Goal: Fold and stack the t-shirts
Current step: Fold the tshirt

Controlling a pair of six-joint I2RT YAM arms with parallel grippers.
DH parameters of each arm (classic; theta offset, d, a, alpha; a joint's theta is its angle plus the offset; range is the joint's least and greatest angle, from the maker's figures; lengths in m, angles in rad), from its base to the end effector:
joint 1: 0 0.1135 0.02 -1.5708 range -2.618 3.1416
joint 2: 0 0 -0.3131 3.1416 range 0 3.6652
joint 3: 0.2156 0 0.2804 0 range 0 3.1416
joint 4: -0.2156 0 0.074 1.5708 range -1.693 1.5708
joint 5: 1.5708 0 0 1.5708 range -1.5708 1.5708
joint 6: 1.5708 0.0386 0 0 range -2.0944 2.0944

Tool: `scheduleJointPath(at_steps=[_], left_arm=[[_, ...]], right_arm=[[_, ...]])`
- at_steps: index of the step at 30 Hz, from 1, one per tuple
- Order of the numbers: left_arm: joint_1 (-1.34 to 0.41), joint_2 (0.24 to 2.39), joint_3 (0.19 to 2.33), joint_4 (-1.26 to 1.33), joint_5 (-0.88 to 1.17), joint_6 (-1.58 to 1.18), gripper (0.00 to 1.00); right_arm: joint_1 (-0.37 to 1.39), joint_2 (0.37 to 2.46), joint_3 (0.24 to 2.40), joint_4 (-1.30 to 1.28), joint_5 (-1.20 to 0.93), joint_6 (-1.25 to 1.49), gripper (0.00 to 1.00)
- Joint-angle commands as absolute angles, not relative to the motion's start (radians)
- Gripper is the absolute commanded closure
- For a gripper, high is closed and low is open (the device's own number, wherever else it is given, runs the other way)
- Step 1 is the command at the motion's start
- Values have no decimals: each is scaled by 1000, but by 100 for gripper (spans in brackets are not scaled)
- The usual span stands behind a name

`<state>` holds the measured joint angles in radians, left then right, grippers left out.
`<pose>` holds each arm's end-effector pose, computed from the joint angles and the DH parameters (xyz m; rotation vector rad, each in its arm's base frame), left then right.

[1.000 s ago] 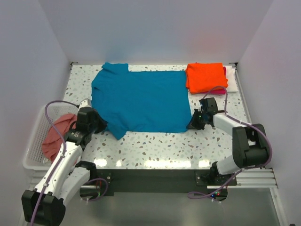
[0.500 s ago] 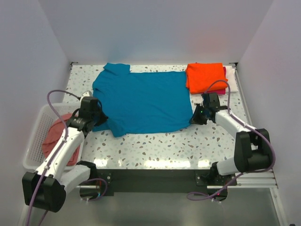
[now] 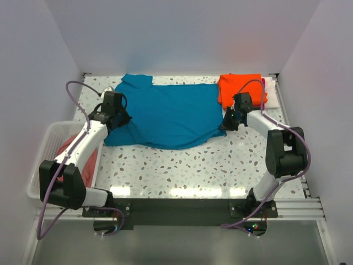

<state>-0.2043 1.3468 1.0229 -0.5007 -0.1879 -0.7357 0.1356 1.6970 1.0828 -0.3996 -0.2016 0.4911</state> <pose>0.3003 -0.0549 0.3063 -0.7115 2.2796 -0.2226 0.3724 0.0586 0.2204 0.3904 2.6032 0.4851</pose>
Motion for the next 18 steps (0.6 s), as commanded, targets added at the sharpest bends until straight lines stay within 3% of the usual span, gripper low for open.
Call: scheduleJointPath(at_steps=[1,18], left_arm=[[-183,1384,1117,-462,-244,-701,100],[-94,1515,1246,-440,-236,-675,100]], right_arm=[[114,1735,1153,-388,-225,512,95],[49,1847,1262,-371,-294,537,96]])
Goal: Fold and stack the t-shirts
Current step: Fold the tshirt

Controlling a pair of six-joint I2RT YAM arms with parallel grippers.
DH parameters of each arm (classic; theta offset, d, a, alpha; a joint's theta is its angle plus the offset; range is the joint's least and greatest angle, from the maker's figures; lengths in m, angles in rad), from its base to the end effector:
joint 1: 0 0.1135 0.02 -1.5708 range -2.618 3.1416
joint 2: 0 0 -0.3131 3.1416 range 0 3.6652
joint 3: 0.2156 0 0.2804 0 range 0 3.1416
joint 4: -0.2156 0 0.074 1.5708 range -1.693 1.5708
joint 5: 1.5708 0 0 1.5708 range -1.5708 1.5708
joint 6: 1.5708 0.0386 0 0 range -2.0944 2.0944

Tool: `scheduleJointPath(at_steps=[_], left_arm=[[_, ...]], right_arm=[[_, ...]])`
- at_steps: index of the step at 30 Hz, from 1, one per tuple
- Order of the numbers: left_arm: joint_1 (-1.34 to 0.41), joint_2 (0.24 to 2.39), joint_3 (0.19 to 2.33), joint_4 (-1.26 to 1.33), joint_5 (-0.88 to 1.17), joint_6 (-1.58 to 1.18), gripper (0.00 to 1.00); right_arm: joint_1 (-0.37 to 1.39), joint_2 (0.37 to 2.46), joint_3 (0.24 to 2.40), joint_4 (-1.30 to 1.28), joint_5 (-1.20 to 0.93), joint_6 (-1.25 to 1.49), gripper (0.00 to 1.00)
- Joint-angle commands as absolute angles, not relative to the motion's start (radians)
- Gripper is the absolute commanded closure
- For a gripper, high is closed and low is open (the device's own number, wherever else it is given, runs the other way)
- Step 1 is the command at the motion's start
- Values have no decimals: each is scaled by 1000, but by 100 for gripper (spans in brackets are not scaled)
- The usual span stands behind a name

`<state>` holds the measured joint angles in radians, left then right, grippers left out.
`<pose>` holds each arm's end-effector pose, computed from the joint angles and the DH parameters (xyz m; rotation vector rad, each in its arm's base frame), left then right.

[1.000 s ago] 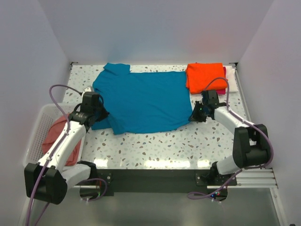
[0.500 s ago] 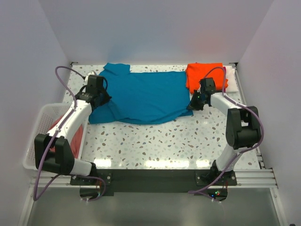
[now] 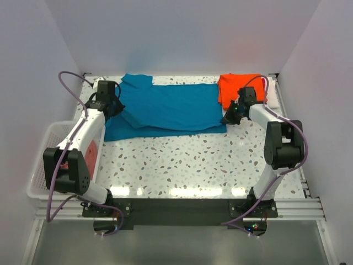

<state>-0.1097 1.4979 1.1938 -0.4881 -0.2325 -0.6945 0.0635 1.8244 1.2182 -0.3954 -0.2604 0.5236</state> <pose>0.3537 -0.0300 0.3216 -0.7807 2.2053 -0.1241 0.4163 0.0364 0.2161 0.4993 2.5715 0.5496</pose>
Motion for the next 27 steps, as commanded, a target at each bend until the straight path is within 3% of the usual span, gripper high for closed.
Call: scheduleJointPath(at_steps=[1,27], left_arm=[[-94,1531,1250,-437,-235,-678,100],[-69,1678,1393,-425,-193,-707,100]], right_arm=[[49,1848,1269,-373,-298,537,96],[18,1944,1354,-365,-351,561,94]])
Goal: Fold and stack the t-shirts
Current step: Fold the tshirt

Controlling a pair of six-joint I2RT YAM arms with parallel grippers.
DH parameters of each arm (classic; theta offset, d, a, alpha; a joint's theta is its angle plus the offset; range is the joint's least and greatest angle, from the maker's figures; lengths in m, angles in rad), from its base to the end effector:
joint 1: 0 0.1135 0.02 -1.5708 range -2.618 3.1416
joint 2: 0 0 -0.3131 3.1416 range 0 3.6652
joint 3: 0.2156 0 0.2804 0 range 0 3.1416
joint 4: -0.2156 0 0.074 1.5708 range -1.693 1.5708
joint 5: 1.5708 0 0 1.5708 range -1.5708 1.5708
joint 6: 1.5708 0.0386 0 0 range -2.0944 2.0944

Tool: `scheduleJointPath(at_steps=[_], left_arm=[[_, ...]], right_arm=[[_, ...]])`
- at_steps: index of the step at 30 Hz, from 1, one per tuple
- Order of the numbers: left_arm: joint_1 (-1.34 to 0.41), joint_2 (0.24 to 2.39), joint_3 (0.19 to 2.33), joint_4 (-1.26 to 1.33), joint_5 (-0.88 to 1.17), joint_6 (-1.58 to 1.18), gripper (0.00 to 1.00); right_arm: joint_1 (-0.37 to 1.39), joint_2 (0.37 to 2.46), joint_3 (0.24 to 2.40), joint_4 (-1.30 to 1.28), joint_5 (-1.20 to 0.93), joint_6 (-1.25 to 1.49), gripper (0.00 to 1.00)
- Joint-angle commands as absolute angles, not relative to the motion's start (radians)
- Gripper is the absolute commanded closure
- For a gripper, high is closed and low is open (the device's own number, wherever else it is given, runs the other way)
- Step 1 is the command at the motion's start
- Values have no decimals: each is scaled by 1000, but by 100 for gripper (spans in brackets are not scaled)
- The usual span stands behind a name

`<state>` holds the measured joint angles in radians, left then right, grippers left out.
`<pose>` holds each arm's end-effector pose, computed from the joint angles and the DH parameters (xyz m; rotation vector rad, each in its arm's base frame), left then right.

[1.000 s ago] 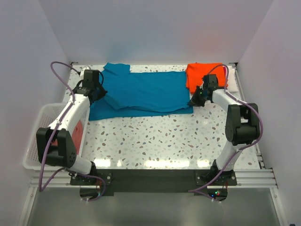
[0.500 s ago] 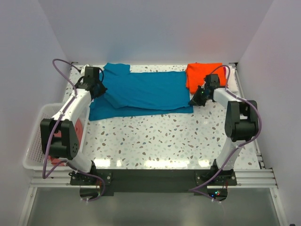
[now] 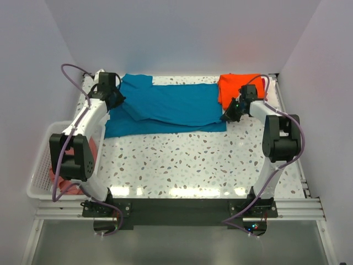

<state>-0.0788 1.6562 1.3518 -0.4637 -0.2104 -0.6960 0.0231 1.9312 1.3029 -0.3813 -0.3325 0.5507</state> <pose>0.4057 -0.0240 0.3230 -0.8036 2.1788 -0.1451 0.4457 0.0229 0.2005 0.5620 2.5674 0.6366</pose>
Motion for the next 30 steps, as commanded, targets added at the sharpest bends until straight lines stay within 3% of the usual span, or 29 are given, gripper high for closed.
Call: scheduleJointPath(at_steps=[1,8,13,30], left_arm=[[-69,1693,1396,-420,-187,-707,100],[-64,1808,1460,-365,-129,-695,100],[-49,1900,1531,-327,-55,-689,98],[-3,1986,1559,-310,29,-745,98]], right_arm=[[17,1954,1364,-365,-351,561,93],[9,2008,1442,-379,-344,563,76],[5,2014,1485,-393,-330,557,49],[77,1810,1302,-359,-222,494,46]])
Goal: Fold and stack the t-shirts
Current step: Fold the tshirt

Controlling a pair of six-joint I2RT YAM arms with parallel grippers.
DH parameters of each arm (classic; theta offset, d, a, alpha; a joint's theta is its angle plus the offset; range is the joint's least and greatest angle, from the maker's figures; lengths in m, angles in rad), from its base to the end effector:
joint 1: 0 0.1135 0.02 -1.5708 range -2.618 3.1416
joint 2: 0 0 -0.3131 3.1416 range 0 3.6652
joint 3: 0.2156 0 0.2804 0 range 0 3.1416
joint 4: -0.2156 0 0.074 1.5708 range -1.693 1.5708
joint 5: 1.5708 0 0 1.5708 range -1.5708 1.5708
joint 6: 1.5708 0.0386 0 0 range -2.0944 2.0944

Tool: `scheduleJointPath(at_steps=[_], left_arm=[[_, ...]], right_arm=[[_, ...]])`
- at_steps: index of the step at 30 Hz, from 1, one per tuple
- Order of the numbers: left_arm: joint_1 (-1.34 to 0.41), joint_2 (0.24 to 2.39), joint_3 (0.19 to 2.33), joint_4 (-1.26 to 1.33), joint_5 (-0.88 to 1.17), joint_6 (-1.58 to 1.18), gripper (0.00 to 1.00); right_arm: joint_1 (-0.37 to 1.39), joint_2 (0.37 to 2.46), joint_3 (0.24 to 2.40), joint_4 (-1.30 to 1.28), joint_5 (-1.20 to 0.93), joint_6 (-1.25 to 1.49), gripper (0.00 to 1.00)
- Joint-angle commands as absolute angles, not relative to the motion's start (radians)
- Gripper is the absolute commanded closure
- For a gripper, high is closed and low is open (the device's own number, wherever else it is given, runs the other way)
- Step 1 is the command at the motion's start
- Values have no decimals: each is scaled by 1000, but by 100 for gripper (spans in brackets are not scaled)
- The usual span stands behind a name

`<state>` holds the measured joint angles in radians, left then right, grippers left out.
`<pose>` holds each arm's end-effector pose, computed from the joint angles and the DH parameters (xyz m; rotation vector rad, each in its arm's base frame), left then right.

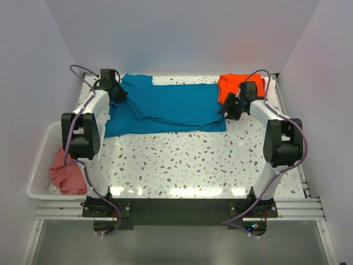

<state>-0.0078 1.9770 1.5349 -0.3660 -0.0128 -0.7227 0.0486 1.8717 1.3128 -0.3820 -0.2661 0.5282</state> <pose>0.4947 -0.0034 0.2567 -0.8471 2.2503 -0.3300 0.4413 0.0316 0.2283 0.4986 2.5081 0.5645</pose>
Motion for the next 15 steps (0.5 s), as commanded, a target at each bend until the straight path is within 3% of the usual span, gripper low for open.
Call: scheduleJointPath(at_steps=[1,12,15], left_arm=[[-3,1987,1557,-307,32,-747,98],[0,2000,1569,-318,26,-752,100],[0,1999,1568,-318,28,-752,100]], right_arm=[[90,1806,1302,-362,-218,483,46],[184,1807,1318,-410,-134,396,51],[206,1810,1316,-420,-120,387,49]])
